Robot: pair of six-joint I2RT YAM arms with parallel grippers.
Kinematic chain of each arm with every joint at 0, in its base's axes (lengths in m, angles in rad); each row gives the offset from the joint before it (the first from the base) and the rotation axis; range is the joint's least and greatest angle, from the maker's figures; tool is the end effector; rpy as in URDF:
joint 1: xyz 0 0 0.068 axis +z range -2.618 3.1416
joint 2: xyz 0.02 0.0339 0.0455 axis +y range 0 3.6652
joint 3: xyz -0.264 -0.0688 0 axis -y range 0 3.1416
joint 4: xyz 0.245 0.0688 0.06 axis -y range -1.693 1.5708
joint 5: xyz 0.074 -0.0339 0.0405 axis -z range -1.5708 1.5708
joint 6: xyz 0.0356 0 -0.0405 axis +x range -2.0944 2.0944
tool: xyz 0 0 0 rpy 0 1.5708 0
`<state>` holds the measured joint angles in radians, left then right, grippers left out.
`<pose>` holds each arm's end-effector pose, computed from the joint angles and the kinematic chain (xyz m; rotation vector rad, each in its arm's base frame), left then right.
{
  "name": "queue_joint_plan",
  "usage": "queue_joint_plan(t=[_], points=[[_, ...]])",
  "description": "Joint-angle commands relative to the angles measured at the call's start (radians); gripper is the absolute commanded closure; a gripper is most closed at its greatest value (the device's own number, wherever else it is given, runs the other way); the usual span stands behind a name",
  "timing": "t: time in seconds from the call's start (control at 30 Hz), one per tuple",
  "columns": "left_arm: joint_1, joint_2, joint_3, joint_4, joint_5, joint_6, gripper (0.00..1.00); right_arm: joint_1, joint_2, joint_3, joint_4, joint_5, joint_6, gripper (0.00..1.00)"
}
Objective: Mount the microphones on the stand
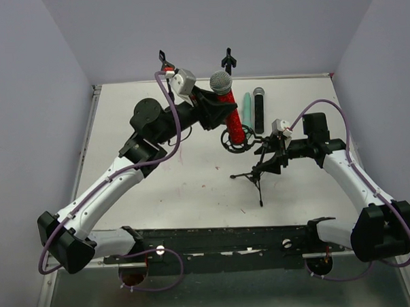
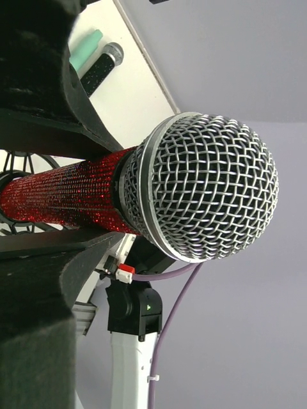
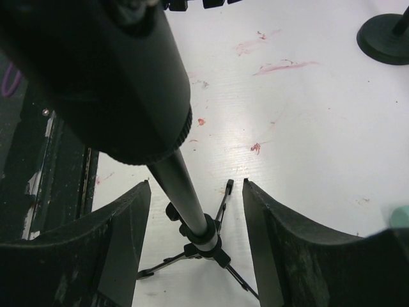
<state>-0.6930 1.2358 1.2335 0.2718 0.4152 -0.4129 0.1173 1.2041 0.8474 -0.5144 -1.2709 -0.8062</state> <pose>0.2071 -0.1906 0.4506 0.5690 1.3091 -1.1957 0.2247 0.0607 0.2660 -1.2844 1.4509 1.0684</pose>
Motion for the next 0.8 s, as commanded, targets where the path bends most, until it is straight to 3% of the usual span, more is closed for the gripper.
queue_joint_plan(t=[0.0, 0.3, 0.77], points=[[-0.057, 0.019, -0.060, -0.183, -0.056, 0.097, 1.00, -0.005, 0.003, -0.021, -0.012, 0.018, -0.022, 0.32], [-0.123, 0.002, -0.085, -0.201, -0.200, 0.209, 1.00, -0.005, -0.001, -0.031, 0.004, 0.022, -0.019, 0.35], [-0.126, 0.011, -0.203, -0.100, -0.090, 0.075, 1.00, -0.005, -0.006, -0.036, 0.016, 0.028, -0.010, 0.35]])
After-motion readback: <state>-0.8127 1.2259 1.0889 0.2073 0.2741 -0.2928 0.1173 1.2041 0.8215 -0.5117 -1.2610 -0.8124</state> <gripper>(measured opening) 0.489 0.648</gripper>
